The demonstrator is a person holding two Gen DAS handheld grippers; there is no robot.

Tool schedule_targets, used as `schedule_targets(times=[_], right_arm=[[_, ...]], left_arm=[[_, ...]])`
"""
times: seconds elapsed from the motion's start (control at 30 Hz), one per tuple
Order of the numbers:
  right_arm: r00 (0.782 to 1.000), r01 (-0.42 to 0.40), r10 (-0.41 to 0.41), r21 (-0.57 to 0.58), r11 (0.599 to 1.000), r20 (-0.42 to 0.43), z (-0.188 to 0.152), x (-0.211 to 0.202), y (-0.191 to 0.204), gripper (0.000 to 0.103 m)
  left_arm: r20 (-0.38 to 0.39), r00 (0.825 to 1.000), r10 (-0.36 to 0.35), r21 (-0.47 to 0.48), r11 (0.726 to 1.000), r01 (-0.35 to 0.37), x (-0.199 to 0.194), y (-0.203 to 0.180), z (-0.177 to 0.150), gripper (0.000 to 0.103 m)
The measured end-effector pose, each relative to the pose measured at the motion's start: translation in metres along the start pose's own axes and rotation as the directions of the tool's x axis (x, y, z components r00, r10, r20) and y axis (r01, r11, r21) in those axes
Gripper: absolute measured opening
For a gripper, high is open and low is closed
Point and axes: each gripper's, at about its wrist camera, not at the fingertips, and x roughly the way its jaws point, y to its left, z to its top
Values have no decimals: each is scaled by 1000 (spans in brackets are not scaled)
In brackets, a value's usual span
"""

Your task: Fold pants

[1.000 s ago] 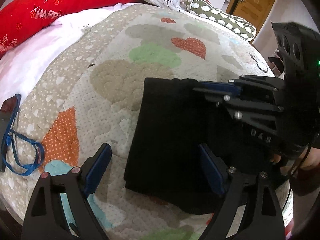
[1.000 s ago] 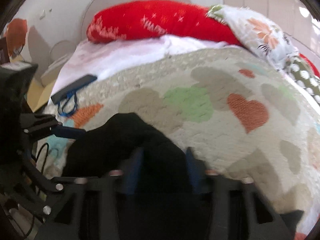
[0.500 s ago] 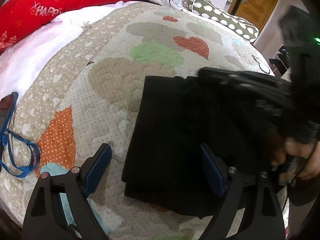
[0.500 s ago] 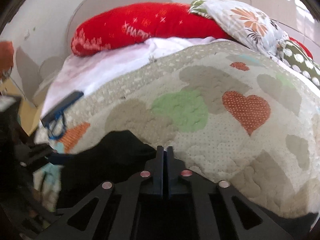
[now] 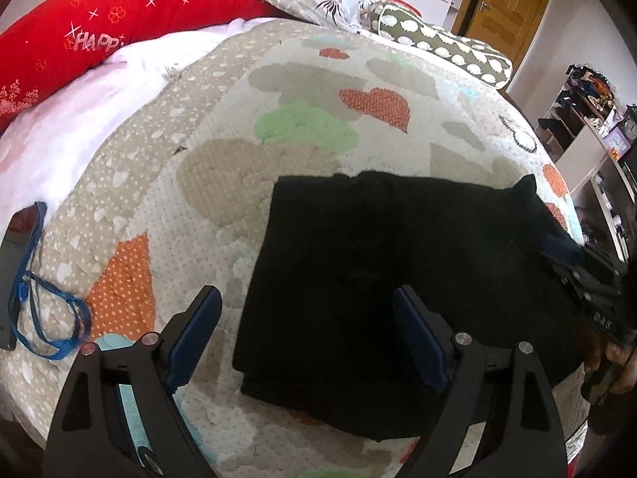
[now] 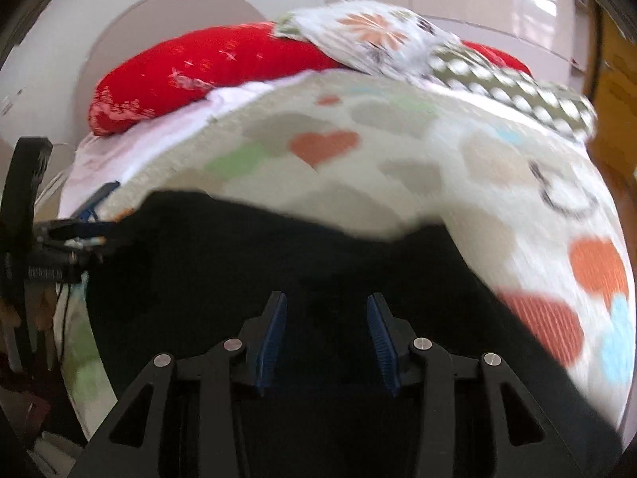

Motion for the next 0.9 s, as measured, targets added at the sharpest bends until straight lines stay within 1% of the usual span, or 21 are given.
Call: schedule_targets(times=[0.07,0.13,0.2,0.33,0.43,0.53,0.6,0.67,0.8,0.9], right_arm=[[1000,7,-7,16,1000,-7,-13,-6,-7,44],[1000,8,-7,34,999,-11,-26,-12,-13,44],[1000,5,-5,56,998,1,-38,-21,-19,47],[999,44,-43,65,997,-12,-60,-38,-28,47],[998,55,-54,98,994,-12,-77,-55,-36,47],[999,48,-49,126,991,2,-88,-72,-38,48],[999,30,-33,126,992,22,-93,-82,-33,51],[999,27,-33,141,990,40,-98,-92,-30,53],[995,45,-62,220,974,73,-115,-114,-43,59],[993,81,-101,264,961,63,-125,-122,-57,59]], left_arm=[[-11,1000,6,7,1000,-6,3,-1,-2,88],[-38,999,12,20,1000,-12,10,-3,-3,89],[-34,999,8,9,1000,-7,9,-3,-5,89],[-30,999,16,17,1000,-16,1,-4,-8,88],[-10,1000,12,21,1000,-11,-10,-4,-8,88],[1,1000,-15,-7,1000,15,-21,0,-5,88],[-3,999,-53,-43,998,52,-29,4,-4,88],[-7,996,-90,-58,994,90,-34,3,-3,88],[9,994,-105,-26,994,106,-43,-10,-4,88],[-9,993,-122,-11,993,122,-39,-22,-7,88]])
